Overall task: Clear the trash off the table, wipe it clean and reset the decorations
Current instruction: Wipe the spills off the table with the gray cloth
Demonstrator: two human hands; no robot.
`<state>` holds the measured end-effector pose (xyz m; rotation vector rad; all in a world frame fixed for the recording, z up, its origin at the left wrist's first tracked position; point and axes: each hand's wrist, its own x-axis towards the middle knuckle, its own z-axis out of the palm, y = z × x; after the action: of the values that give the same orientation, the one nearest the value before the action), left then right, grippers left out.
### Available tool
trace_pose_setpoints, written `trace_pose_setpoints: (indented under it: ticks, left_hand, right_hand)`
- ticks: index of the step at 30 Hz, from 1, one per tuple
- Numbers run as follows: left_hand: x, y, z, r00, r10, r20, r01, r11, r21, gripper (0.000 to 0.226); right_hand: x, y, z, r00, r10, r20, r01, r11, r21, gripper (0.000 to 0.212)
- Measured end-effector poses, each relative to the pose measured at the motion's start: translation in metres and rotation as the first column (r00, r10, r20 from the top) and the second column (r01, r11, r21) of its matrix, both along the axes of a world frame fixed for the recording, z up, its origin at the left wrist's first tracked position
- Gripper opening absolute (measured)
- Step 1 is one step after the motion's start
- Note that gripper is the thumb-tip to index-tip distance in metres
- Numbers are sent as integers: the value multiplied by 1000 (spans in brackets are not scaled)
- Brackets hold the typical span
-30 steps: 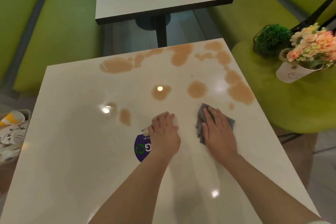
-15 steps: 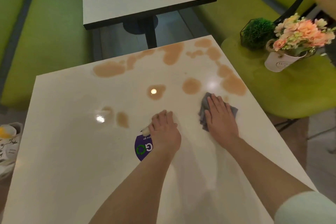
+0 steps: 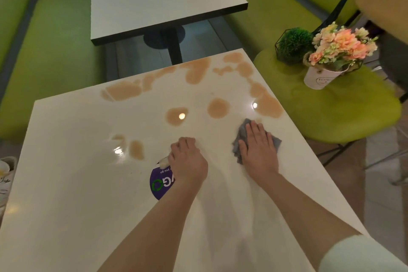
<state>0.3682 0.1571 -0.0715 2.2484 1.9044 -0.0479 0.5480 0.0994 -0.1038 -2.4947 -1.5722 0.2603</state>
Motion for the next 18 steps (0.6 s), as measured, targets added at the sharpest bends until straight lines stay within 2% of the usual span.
trace_pose_setpoints:
  ticks: [1,3,5,7,9,11,16,18]
  left_hand:
    - [3,2,1,999,36,4,-36,999,2,37]
    - [10,3,1,994,96,43,-97,995,23,33]
    - [19,3,-2,988,121,94,-128,989,70,30]
    - [26,3,-9,982,116,149,-136,983,127,29]
    - [31,4,-18,976,108,191,-143,973,181,27]
    - [35,10,-25,971,104,217,-156,958,239,24]
    - [53,33,-39,961,136,239,-210,925,318,26]
    - [58,37,-43,961,153,231,-227,912,341,28]
  right_hand:
    - [-8,-1,2,1000,14,-25,-14,1000,-1,76]
    - [-22,-16,4,981,175,-81,-175,985,4,73]
    - [-14,-38,2,951,299,-72,-300,954,10,71]
    - [10,-52,-5,978,209,-20,-208,977,44,67]
    - [33,-54,-11,1000,-6,5,5,997,80,65]
    - [46,-39,-12,989,-148,-1,147,983,107,63]
    - [69,34,-9,947,-307,-99,316,944,94,56]
    - [62,49,-5,968,-243,-69,250,962,108,62]
